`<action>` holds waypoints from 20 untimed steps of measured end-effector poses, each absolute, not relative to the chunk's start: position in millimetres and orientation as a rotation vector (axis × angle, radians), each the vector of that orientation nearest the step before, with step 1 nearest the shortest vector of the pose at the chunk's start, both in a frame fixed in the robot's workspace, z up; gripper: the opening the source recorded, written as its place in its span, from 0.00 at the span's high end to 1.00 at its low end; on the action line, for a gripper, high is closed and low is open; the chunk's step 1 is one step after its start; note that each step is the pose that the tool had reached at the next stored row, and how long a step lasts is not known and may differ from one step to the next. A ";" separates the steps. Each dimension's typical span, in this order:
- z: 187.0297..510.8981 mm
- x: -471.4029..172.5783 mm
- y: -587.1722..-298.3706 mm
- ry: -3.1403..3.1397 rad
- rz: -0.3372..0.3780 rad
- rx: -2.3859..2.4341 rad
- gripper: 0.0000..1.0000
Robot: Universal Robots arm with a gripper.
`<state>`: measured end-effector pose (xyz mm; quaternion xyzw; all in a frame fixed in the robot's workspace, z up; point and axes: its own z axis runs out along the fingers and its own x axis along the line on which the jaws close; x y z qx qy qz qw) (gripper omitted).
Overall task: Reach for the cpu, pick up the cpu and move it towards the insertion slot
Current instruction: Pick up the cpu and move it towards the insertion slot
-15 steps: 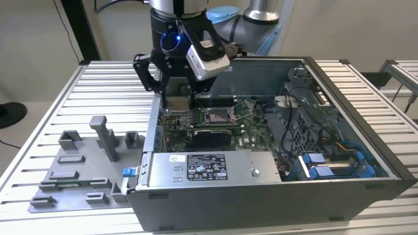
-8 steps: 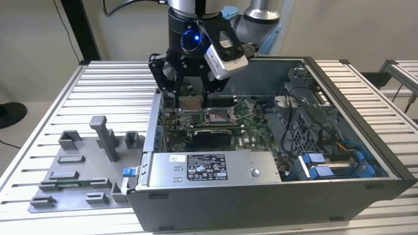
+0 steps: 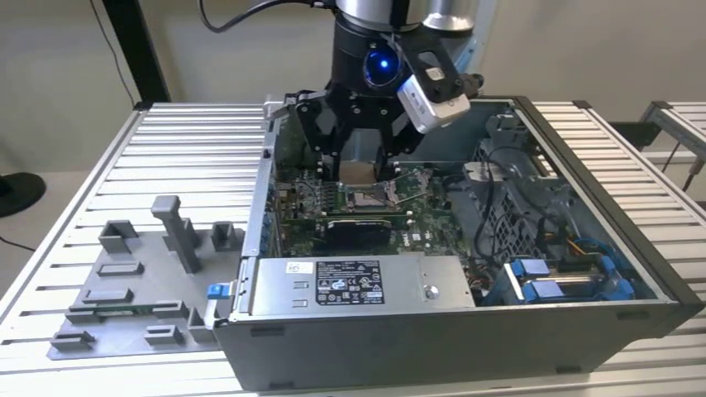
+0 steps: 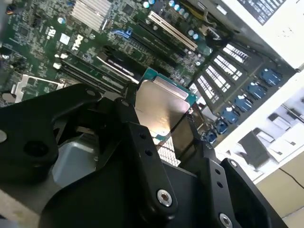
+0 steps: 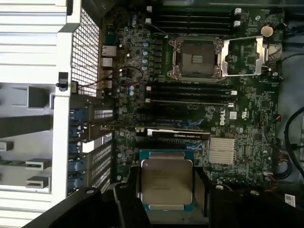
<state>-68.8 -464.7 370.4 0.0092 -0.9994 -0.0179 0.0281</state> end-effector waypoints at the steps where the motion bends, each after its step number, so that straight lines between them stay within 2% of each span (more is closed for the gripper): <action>1: 370.3 -65.3 -464.2 -3.085 -0.054 0.028 1.00; 20: 365.7 -37.6 -426.8 -3.085 -0.023 0.027 1.00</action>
